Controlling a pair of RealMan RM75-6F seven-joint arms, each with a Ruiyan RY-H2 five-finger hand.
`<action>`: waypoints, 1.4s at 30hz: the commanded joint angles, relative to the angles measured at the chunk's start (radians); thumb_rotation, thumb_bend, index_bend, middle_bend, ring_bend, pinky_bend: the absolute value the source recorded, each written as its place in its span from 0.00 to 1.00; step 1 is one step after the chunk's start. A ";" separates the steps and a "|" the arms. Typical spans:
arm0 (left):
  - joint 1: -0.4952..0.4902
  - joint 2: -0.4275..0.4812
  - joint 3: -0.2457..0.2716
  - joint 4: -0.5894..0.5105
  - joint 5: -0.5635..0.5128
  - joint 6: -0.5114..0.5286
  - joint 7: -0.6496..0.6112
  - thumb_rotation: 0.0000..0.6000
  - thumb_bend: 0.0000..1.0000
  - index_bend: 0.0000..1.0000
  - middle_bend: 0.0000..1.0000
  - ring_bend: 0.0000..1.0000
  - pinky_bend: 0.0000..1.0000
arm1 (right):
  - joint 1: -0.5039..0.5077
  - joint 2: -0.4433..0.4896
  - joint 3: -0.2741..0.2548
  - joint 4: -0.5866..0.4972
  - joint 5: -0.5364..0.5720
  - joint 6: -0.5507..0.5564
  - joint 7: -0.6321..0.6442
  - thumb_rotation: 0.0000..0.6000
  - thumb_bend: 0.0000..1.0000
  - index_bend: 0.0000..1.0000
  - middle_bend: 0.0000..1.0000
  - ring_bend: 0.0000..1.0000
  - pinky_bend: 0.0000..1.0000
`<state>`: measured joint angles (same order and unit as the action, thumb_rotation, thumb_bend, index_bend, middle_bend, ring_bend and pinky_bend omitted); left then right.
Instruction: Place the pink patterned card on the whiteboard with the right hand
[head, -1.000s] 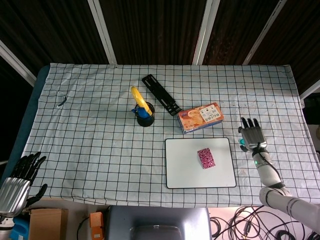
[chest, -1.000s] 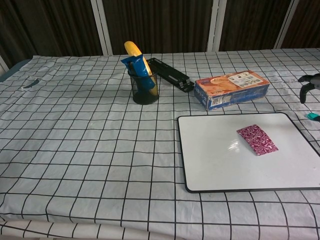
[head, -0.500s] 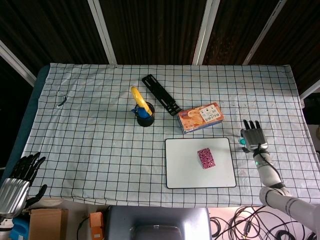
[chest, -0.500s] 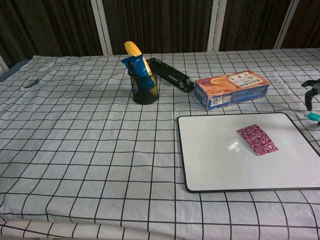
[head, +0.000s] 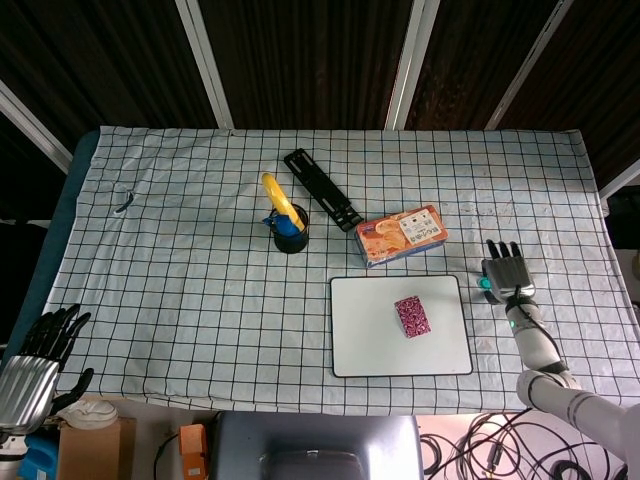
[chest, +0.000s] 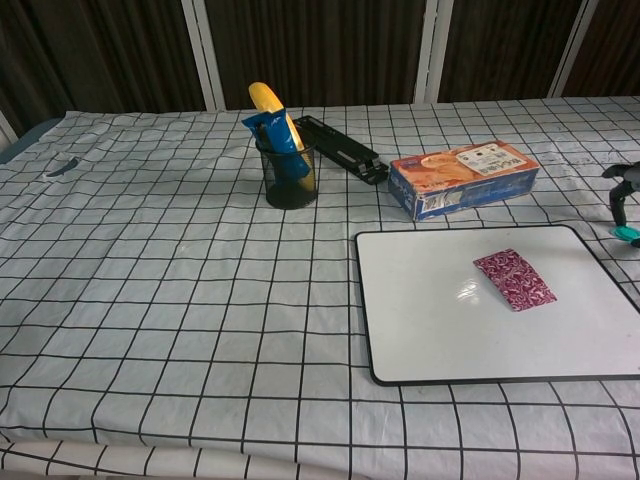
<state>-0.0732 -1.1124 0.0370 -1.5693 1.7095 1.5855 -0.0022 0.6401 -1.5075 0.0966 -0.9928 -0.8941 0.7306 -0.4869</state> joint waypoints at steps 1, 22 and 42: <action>0.000 0.000 0.000 0.000 -0.001 -0.001 0.000 1.00 0.36 0.00 0.00 0.00 0.09 | 0.000 -0.002 -0.001 0.005 -0.001 -0.003 0.002 1.00 0.30 0.48 0.00 0.00 0.01; 0.001 0.003 0.003 0.001 0.007 0.007 -0.011 1.00 0.36 0.00 0.00 0.00 0.09 | -0.054 0.169 0.002 -0.408 -0.216 0.200 0.093 1.00 0.30 0.48 0.00 0.00 0.01; 0.019 0.012 0.007 0.019 0.016 0.045 -0.051 1.00 0.36 0.00 0.00 0.00 0.09 | -0.001 0.030 -0.058 -0.501 -0.174 0.205 -0.179 1.00 0.30 0.43 0.00 0.00 0.01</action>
<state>-0.0551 -1.1011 0.0441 -1.5504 1.7254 1.6301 -0.0529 0.6375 -1.4774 0.0401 -1.4922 -1.0715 0.9347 -0.6627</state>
